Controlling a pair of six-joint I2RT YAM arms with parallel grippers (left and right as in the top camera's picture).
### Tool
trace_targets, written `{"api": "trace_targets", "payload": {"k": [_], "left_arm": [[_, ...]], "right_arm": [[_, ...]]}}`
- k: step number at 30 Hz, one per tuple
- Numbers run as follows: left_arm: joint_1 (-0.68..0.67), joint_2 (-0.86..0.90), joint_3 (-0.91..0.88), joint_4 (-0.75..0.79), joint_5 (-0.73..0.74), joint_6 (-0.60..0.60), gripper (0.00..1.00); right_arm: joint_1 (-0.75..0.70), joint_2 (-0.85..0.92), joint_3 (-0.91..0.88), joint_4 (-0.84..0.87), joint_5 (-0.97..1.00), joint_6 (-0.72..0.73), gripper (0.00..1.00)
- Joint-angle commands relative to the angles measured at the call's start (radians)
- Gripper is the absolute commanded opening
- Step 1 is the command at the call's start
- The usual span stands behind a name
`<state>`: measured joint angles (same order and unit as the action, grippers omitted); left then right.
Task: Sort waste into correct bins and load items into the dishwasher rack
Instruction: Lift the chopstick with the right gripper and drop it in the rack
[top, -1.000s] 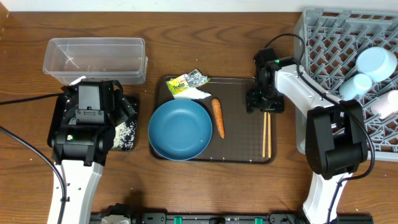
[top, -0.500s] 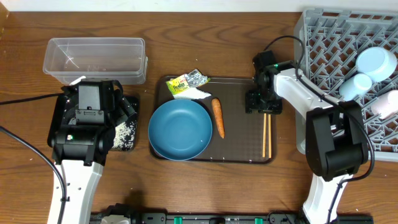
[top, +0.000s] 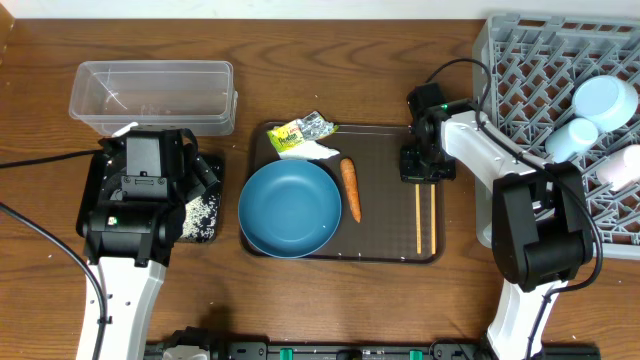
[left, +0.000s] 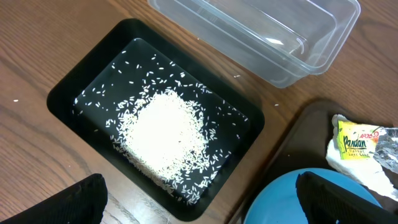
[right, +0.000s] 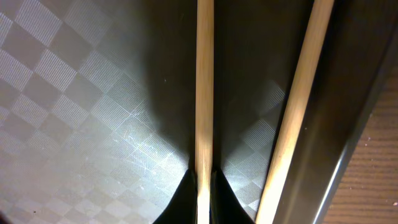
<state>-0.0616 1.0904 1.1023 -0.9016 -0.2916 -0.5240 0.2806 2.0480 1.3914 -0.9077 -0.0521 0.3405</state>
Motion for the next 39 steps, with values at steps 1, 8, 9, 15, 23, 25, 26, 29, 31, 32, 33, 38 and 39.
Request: {"api": "trace_targets", "payload": {"k": [1,8,9,15,23,25,26,29,31,32,33,38,39], "left_arm": [[0.004,0.000,0.015,-0.003,-0.013,-0.005,1.00],[0.004,0.000,0.015,-0.003,-0.013,-0.005,1.00],[0.004,0.000,0.015,-0.003,-0.013,-0.005,1.00],[0.004,0.000,0.015,-0.003,-0.013,-0.005,1.00],[0.004,0.000,0.015,-0.003,-0.013,-0.005,1.00],[0.004,0.000,0.015,-0.003,-0.013,-0.005,1.00],[0.004,0.000,0.015,-0.003,-0.013,-0.005,1.00],[0.004,0.000,0.015,-0.003,-0.013,-0.005,1.00],[0.004,0.000,0.015,-0.003,-0.013,-0.005,1.00],[0.004,0.000,0.015,-0.003,-0.013,-0.005,1.00],[0.004,0.000,0.015,-0.003,-0.013,-0.005,1.00],[0.004,0.000,0.015,-0.003,-0.013,-0.005,1.00],[0.004,0.000,0.015,-0.003,-0.013,-0.005,1.00]], "right_arm": [[0.004,0.013,0.019,-0.032,-0.006,0.003,0.01],[-0.054,-0.058,0.286,-0.207,-0.003,-0.081,0.01],[-0.071,-0.071,0.330,-0.224,0.000,-0.095,0.01],[-0.215,-0.137,0.571,-0.251,0.022,-0.227,0.01],[-0.386,-0.130,0.618,-0.135,0.088,-0.291,0.01],[-0.407,-0.119,0.609,-0.108,0.089,-0.305,0.01],[-0.414,-0.112,0.608,-0.100,0.089,-0.316,0.01],[-0.433,-0.079,0.608,-0.076,0.089,-0.322,0.01],[-0.441,-0.055,0.608,-0.067,0.089,-0.322,0.01],[-0.443,-0.043,0.608,-0.064,0.089,-0.323,0.01],[-0.443,-0.029,0.608,-0.061,0.089,-0.323,0.01],[-0.443,0.018,0.608,-0.056,0.017,-0.323,0.01],[-0.442,0.022,0.608,-0.056,0.006,-0.323,0.01]]}}
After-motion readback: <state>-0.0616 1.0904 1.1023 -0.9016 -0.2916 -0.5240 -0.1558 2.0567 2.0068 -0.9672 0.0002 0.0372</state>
